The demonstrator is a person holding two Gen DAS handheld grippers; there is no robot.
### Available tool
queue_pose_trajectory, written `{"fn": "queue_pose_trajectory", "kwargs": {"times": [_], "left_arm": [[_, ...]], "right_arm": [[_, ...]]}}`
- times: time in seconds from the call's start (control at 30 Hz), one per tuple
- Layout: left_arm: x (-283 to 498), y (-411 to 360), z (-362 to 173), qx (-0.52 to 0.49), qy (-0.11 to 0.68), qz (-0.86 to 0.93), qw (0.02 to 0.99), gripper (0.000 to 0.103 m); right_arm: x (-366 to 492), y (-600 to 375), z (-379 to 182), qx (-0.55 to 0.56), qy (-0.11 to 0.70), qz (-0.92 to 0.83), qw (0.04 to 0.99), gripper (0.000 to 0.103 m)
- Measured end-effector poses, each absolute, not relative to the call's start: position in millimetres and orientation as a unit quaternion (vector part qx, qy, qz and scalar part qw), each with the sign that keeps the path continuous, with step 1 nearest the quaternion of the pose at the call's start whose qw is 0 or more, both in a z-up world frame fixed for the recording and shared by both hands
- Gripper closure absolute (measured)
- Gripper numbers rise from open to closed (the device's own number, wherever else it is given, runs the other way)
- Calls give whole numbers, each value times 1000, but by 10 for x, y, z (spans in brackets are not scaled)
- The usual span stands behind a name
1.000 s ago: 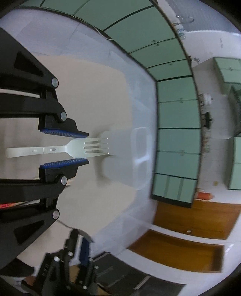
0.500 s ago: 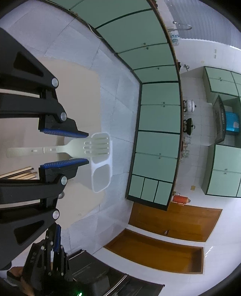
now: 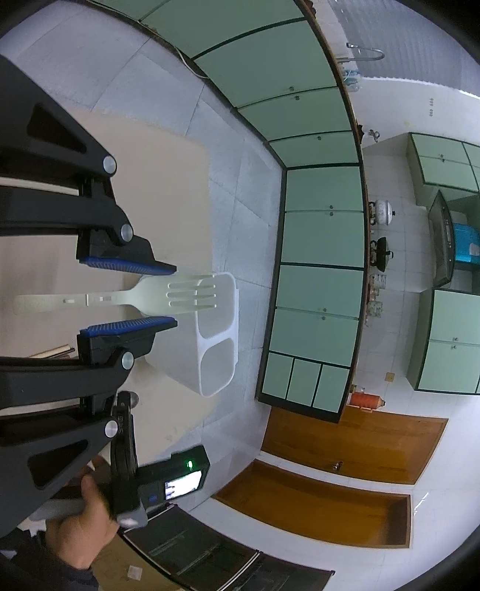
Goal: Organize utensils
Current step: 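Lower the fork into the white holder and open the left tool while the right drops the spoon in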
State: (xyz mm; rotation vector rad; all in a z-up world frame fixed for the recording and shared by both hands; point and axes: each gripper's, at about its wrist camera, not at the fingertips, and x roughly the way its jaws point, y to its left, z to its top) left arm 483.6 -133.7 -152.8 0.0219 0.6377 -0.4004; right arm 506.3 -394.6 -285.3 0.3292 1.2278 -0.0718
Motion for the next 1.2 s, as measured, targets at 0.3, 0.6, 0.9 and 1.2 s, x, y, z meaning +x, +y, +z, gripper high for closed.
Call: {"fn": "queue_pose_trajectory", "kwargs": {"times": [0.3, 0.6, 0.9, 1.2], "left_arm": [[4875, -1380, -1571, 6, 320, -193, 928, 80], [4870, -1408, -1555, 0, 317, -193, 928, 80], [4980, -1405, -1435, -22, 294, -196, 935, 80], [5067, -1468, -1266, -31, 273, -199, 941, 80]], "right_arm": [[5139, -3727, -2869, 71, 582, -72, 807, 72], [4848, -3805, -2625, 59, 552, -36, 831, 74], [4541, -3758, -2018, 41, 496, -19, 867, 74], [4449, -3825, -1437, 25, 453, -1, 891, 75]]}}
